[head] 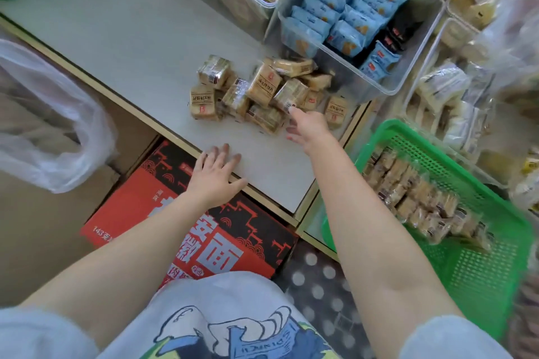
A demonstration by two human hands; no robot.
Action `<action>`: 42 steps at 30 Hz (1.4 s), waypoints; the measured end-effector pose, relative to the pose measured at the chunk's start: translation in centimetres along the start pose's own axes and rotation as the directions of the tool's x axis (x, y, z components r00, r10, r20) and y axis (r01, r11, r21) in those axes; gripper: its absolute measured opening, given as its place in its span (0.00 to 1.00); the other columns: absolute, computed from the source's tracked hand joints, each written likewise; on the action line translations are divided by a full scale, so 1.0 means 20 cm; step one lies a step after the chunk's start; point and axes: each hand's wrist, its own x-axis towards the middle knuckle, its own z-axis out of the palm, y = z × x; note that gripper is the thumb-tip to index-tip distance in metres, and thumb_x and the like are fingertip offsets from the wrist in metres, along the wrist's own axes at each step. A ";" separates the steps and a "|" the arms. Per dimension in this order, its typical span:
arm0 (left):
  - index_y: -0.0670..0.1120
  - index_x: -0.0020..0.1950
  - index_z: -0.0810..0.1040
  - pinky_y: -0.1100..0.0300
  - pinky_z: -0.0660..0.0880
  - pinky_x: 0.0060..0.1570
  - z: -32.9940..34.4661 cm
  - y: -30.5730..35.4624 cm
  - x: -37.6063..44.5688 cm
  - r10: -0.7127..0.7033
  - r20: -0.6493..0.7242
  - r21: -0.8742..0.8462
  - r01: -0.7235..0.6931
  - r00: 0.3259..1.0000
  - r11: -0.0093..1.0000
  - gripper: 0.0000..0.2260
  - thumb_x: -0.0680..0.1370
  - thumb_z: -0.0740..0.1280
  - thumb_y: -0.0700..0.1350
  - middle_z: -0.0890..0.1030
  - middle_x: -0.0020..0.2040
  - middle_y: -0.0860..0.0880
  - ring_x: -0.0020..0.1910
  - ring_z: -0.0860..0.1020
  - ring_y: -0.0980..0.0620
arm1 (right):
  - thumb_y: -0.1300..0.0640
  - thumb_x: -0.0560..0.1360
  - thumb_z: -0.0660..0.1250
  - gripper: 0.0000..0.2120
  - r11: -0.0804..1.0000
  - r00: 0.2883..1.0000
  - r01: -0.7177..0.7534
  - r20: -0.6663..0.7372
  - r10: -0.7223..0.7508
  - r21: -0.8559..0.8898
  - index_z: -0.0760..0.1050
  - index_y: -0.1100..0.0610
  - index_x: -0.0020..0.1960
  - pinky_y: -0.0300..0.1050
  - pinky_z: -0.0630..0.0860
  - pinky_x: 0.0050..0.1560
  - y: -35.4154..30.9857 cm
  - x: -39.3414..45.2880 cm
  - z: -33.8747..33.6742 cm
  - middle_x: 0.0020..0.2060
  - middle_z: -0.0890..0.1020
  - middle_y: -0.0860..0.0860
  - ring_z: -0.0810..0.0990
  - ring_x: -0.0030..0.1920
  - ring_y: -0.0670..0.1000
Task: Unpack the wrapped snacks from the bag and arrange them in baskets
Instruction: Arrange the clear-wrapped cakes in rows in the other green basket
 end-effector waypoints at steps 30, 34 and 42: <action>0.57 0.82 0.52 0.47 0.34 0.77 -0.01 -0.04 0.01 -0.027 0.073 -0.134 0.036 0.997 0.990 0.32 0.80 0.47 0.69 0.40 0.82 0.50 0.81 0.38 0.48 | 0.55 0.77 0.70 0.07 0.872 0.957 -0.282 0.182 0.226 0.401 0.76 0.58 0.52 0.37 0.69 0.31 0.24 -0.21 0.02 0.43 0.76 0.53 0.70 0.36 0.47; 0.53 0.78 0.66 0.47 0.48 0.78 -0.17 0.02 -0.01 -0.064 0.158 -0.343 0.116 0.985 0.932 0.26 0.84 0.48 0.62 0.58 0.81 0.47 0.80 0.55 0.45 | 0.58 0.78 0.70 0.05 0.863 0.950 -0.310 0.166 0.264 0.400 0.77 0.59 0.50 0.35 0.69 0.29 0.37 -0.35 -0.04 0.39 0.74 0.52 0.69 0.34 0.46; 0.54 0.72 0.73 0.59 0.66 0.63 -0.13 0.27 -0.24 0.102 0.226 -0.775 0.115 0.969 0.621 0.20 0.80 0.67 0.54 0.78 0.66 0.55 0.67 0.74 0.52 | 0.59 0.79 0.68 0.05 0.814 0.963 -0.265 0.182 0.198 0.516 0.77 0.61 0.48 0.37 0.70 0.34 0.47 -0.60 -0.17 0.39 0.75 0.53 0.71 0.34 0.47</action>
